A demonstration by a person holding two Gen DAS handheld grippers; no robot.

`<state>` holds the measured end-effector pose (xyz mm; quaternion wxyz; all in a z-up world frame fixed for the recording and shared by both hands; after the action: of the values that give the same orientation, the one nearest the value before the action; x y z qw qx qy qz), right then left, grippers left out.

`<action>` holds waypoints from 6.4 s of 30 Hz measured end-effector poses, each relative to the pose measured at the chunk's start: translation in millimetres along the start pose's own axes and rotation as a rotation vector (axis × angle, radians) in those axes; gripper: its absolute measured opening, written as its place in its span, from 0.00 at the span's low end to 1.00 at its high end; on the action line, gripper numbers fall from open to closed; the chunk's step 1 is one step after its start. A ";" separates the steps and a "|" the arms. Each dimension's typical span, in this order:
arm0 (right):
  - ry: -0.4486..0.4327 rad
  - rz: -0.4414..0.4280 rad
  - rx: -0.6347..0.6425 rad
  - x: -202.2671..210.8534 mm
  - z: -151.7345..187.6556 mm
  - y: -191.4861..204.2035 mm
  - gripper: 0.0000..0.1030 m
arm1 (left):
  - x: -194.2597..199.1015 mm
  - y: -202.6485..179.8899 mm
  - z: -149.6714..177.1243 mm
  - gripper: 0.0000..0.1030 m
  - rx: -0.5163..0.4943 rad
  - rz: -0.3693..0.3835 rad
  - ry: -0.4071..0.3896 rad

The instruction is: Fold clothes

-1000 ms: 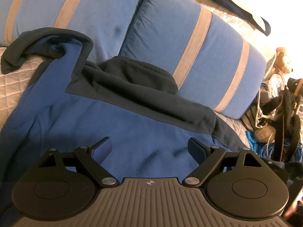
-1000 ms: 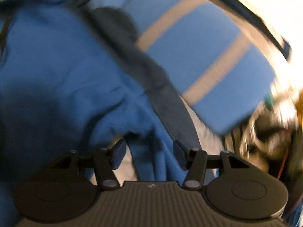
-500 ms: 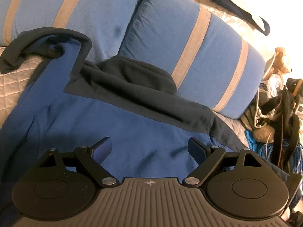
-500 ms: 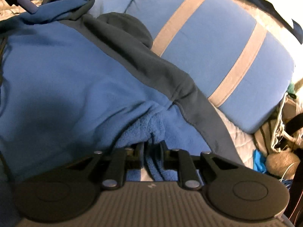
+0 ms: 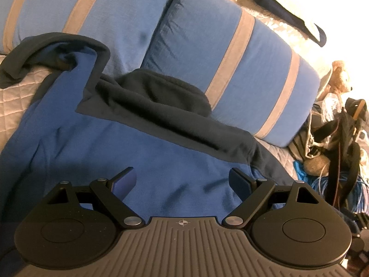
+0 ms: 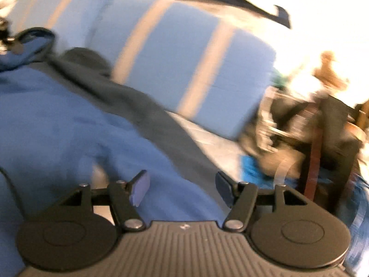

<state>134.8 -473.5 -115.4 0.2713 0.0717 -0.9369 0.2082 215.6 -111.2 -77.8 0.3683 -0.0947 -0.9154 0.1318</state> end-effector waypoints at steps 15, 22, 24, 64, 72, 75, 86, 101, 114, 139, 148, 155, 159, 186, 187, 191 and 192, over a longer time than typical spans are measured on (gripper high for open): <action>0.371 0.074 -0.002 -20.9 40.2 -175.2 0.61 | -1.7 0.5 0.5 0.86 0.000 -0.013 0.004; 0.564 0.003 0.047 -24.7 51.8 -190.2 0.04 | -2.6 0.0 2.3 0.86 -0.002 -0.018 0.007; 0.549 0.067 0.080 -26.7 44.0 -197.6 0.01 | -2.9 0.0 2.4 0.86 0.000 -0.022 0.009; 0.510 0.027 0.077 -25.4 28.9 -234.4 0.00 | -7.1 -1.4 4.5 0.86 -0.004 -0.045 0.014; 0.485 0.133 0.222 -47.9 13.1 -225.6 0.04 | -7.1 -0.7 4.8 0.86 -0.004 -0.049 0.015; 0.506 0.157 0.221 -52.8 23.8 -219.6 0.33 | -6.6 -0.9 4.7 0.86 -0.003 -0.046 0.015; 0.287 0.197 0.067 5.7 0.9 -207.4 0.89 | -3.6 -2.0 4.6 0.86 -0.007 -0.030 0.005; 0.001 0.000 -0.224 82.2 -42.7 -132.2 1.00 | 86.3 8.4 -34.1 0.86 -0.031 0.009 -0.096; -0.213 -0.247 -0.177 55.5 -171.2 -16.9 1.00 | 150.3 82.6 -109.0 0.86 -0.184 -0.245 -0.276; 0.044 -0.361 -0.413 -90.9 -180.4 274.1 1.00 | 0.9 249.3 -121.4 0.85 0.369 -0.096 -0.201; 0.071 -0.395 -0.353 -96.3 -179.2 285.1 1.00 | -41.2 300.8 -132.2 0.85 0.643 -0.131 -0.142; 0.071 -0.443 -0.316 -95.3 -181.5 295.0 1.00 | -55.8 304.8 -136.0 0.12 0.796 -0.145 -0.126; 0.075 -0.451 -0.313 -97.6 -181.0 295.5 1.00 | -33.7 273.4 -149.3 0.10 0.634 -0.148 -0.178; 0.109 -0.497 -0.264 -99.6 -163.6 305.8 1.00 | 149.0 216.1 -63.6 0.10 0.504 -0.543 -0.248; 0.110 -0.497 -0.269 -100.0 -163.5 304.3 1.00 | 156.1 216.2 -59.4 0.10 0.511 -0.547 -0.250; 0.107 -0.506 -0.276 -100.0 -165.4 302.7 1.00 | 175.2 222.5 -46.9 0.10 0.525 -0.506 -0.241; 0.106 -0.509 -0.276 -99.9 -166.0 303.0 1.00 | 176.6 226.0 -44.5 0.10 0.528 -0.498 -0.234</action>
<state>223.4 -126.6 -148.4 0.3705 0.2561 -0.8928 0.0073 138.4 158.3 -2.5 0.2938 0.2445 -0.8807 0.2796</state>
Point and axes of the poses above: each gripper's, at about its wrist camera, not at the fingertips, and x roughly against the way its jaws point, y to its left, z to its underside, the point moved 2 cm from there along -x, roughly the way its jaws point, and after that the axes turned 8 degrees about -z, right-handed, at the moved point
